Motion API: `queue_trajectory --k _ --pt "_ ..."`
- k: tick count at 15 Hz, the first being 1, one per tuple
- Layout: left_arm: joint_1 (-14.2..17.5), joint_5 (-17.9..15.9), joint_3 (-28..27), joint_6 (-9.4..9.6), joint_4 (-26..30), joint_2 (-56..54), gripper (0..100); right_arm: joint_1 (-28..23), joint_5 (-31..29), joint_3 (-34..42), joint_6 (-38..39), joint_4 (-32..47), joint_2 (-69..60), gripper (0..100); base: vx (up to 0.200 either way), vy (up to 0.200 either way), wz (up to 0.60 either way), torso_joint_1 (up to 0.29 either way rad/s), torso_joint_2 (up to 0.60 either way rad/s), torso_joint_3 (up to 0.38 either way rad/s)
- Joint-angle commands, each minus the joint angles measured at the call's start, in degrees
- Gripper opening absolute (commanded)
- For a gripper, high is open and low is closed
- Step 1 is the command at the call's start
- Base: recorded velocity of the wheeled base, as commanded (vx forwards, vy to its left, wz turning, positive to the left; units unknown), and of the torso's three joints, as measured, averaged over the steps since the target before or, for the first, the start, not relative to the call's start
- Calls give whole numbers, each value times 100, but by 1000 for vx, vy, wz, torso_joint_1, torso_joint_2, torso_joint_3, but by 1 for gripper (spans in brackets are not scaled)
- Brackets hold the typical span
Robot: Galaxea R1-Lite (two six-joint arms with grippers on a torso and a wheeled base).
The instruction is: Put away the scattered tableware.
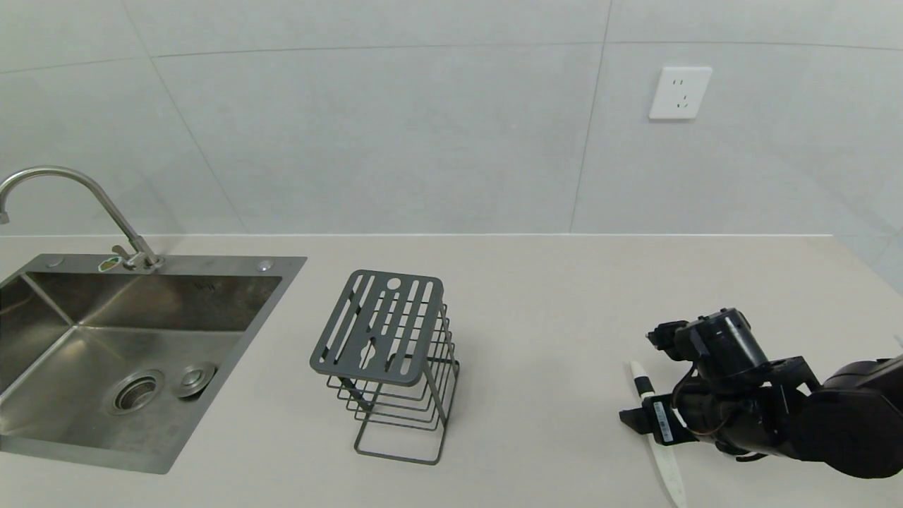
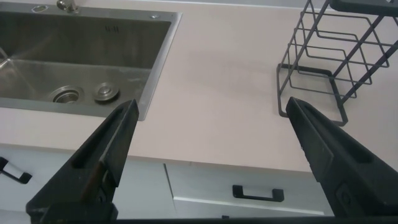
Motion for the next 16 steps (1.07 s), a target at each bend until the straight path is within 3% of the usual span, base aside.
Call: queue_trajectory --k 1,8,14,15,16 --pt "4 5 1 -4 -2 7 100 -67 1 -15 -91 -26 205 100 0 0 0 0 0 0" --pt "4 5 1 -4 -2 7 100 -67 1 -112 -495 -562 512 100 0 0 0 0 0 0" --pt "4 5 1 -4 -2 7 100 -67 37 12 -469 -571 548 100 0 0 0 0 0 0" --pt "4 -3 1 -4 -2 7 100 -94 54 64 -469 -571 556 0 0 0 0 0 0 0" --pt "4 -3 1 -4 -2 7 100 -129 72 170 -460 -571 583 0 0 0 0 0 0 0"
